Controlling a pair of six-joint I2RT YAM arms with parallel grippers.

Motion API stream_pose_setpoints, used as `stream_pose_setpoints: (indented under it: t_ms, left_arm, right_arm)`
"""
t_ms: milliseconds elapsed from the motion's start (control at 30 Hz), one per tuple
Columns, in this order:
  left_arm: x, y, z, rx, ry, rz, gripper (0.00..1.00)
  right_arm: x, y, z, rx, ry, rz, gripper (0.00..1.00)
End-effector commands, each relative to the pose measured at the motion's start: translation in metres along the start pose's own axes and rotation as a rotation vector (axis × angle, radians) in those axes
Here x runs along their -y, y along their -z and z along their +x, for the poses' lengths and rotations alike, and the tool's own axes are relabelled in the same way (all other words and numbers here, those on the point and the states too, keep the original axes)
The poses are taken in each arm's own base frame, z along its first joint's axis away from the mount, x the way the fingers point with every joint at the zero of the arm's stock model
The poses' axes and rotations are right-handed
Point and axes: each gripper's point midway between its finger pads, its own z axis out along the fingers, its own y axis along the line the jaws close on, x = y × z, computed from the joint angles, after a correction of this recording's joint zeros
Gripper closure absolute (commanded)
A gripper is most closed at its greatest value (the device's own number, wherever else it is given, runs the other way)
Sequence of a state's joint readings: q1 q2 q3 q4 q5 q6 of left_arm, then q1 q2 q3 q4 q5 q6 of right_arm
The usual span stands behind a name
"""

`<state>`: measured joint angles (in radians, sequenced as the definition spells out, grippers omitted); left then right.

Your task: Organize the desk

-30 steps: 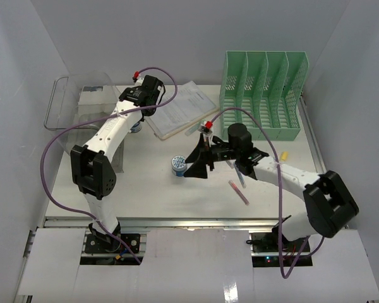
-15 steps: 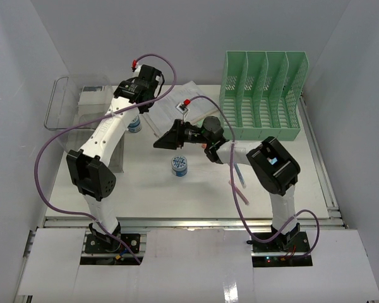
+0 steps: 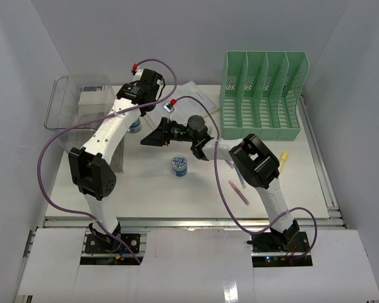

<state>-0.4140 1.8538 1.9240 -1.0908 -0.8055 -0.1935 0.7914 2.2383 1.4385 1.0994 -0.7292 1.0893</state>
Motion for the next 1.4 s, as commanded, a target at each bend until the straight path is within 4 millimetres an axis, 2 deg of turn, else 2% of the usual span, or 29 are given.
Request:
stream_pose_setpoints:
  t_ms: [0,33,100,133,200,333,400,467,567,800,933,1100,1167,1267,1300,1367]
  left_arm:
    - [-0.03,0.053,-0.06,0.175,0.243,0.107,0.52]
    - [-0.029,0.064,-0.064,0.189,0.294,0.167,0.51]
    - [-0.02,0.083,-0.067,0.213,0.363,0.295,0.46]
    - [-0.02,0.103,-0.076,0.256,0.425,0.395,0.45]
    - [-0.016,0.123,-0.075,0.289,0.462,0.509,0.38]
    - [-0.023,0.152,-0.063,0.337,0.502,0.626,0.33]
    - [-0.02,0.152,-0.05,0.324,0.505,0.644,0.32]
    - [-0.021,0.158,-0.04,0.319,0.519,0.676,0.32]
    - [-0.024,0.168,-0.028,0.316,0.533,0.712,0.32]
    - [-0.027,0.176,-0.004,0.294,0.562,0.752,0.32]
    - [-0.032,0.18,0.003,0.294,0.583,0.758,0.32]
    - [-0.038,0.183,0.005,0.297,0.597,0.748,0.32]
    - [-0.043,0.186,0.006,0.304,0.604,0.743,0.32]
    - [-0.05,0.189,0.007,0.314,0.614,0.732,0.32]
    - [-0.052,0.19,0.008,0.318,0.617,0.731,0.32]
    - [-0.054,0.191,0.011,0.319,0.622,0.729,0.32]
  right_arm:
    - [0.012,-0.018,-0.008,-0.026,0.071,0.001,0.01]
    - [0.025,-0.019,-0.005,-0.044,0.073,0.034,0.06]
    - [0.033,-0.032,-0.023,-0.022,0.085,0.085,0.19]
    - [0.038,-0.034,-0.027,-0.017,0.082,0.105,0.25]
    - [0.053,-0.041,-0.031,0.004,0.049,0.131,0.29]
    - [0.063,-0.055,-0.047,0.06,0.034,0.121,0.31]
    - [0.064,-0.063,-0.053,0.082,0.029,0.113,0.31]
    - [0.076,-0.066,-0.047,0.085,0.005,0.124,0.31]
    - [0.077,-0.073,-0.043,0.09,-0.002,0.119,0.31]
    - [0.057,-0.084,-0.046,0.098,0.001,0.075,0.31]
    - [0.054,-0.083,-0.039,0.083,-0.039,0.076,0.31]
    - [0.065,-0.082,-0.027,0.045,-0.033,0.095,0.31]
    - [0.07,-0.085,-0.038,0.066,0.011,0.128,0.31]
    - [0.05,-0.097,-0.071,0.138,0.118,0.106,0.31]
    - [0.052,-0.098,-0.071,0.145,0.119,0.111,0.31]
    - [0.043,-0.103,-0.082,0.182,0.149,0.109,0.31]
